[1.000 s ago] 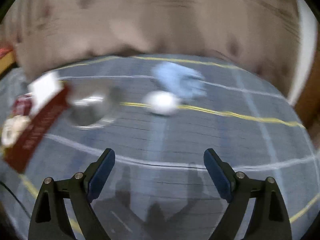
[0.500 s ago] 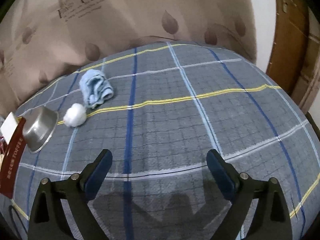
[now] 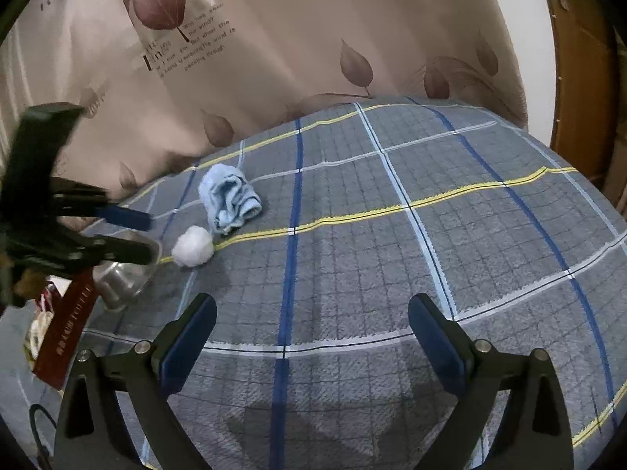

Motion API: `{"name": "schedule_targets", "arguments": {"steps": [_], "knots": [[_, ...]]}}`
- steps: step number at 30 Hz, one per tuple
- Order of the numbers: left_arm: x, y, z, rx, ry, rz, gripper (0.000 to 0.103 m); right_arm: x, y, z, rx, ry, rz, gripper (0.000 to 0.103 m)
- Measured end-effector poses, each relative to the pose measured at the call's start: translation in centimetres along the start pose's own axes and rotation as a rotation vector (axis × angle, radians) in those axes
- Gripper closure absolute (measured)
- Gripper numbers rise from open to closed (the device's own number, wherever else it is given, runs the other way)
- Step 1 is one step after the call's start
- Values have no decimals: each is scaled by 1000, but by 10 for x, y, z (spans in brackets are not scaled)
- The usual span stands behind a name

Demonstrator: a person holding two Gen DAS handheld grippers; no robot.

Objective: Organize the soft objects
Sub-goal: 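Grasp the white cotton ball beside the blue towel with the left gripper, then carry the white cotton ball over the tray with the left gripper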

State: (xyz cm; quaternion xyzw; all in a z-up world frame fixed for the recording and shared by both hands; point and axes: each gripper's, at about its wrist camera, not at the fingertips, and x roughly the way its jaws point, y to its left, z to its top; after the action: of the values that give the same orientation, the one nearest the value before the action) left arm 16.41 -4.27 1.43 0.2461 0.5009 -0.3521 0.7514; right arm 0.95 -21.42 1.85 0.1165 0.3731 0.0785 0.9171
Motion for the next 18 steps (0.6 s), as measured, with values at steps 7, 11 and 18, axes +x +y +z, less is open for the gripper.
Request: {"name": "schedule_targets", "arguments": {"steps": [7, 11, 18], "knots": [[35, -4, 2, 120, 67, 64, 56, -2, -3, 1, 22, -4, 27, 5], [47, 0, 0, 151, 82, 72, 56, -2, -5, 1, 36, -4, 39, 5], [50, 37, 3, -82, 62, -14, 82, -1, -5, 1, 32, -5, 31, 5]]}}
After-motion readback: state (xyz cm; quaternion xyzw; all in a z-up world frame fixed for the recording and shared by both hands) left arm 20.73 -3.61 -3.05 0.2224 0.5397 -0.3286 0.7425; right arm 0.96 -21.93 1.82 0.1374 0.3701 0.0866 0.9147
